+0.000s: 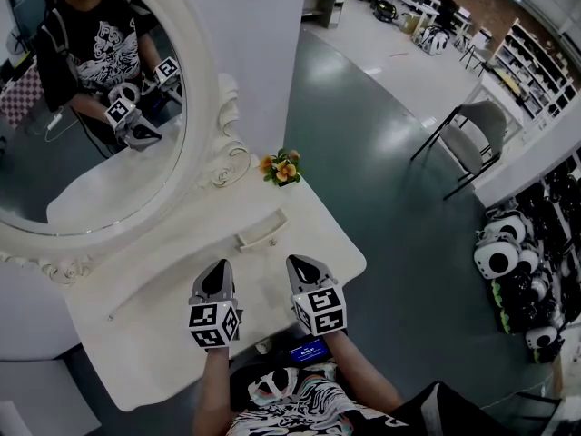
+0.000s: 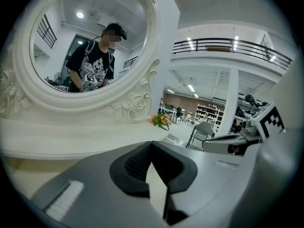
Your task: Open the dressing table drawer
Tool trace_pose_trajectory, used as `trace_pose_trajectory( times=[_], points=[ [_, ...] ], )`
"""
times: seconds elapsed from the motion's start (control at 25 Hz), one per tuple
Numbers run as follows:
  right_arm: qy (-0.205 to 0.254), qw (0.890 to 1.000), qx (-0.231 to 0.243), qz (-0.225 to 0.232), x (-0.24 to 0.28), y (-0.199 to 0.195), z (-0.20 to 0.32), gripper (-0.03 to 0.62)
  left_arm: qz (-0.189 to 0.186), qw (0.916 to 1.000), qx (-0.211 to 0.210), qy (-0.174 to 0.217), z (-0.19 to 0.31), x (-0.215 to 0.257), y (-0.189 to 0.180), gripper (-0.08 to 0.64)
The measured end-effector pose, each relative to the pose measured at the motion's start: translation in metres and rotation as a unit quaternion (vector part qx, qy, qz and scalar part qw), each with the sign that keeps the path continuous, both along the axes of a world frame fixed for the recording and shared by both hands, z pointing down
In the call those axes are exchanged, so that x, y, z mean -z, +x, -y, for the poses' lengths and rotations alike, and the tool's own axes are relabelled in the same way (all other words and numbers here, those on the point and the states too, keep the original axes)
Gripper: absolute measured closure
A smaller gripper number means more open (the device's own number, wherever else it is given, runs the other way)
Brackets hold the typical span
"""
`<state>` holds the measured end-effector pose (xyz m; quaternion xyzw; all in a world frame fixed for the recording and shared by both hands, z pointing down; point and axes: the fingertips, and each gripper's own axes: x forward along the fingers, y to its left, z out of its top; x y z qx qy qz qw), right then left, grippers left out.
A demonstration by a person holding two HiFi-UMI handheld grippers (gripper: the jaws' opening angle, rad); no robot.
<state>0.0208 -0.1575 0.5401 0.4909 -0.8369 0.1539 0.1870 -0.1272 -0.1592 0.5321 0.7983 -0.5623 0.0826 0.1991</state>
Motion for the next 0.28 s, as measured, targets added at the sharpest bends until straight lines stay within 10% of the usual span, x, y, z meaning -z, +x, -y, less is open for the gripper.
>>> trace_pose_trajectory(
  times=[0.28],
  points=[
    [-0.004,1.000,0.003,0.001,-0.0038,-0.0009,0.0009,0.592,0.000,1.0000,0.001,-0.002,0.0022,-0.0019,0.0005,0.558]
  ],
)
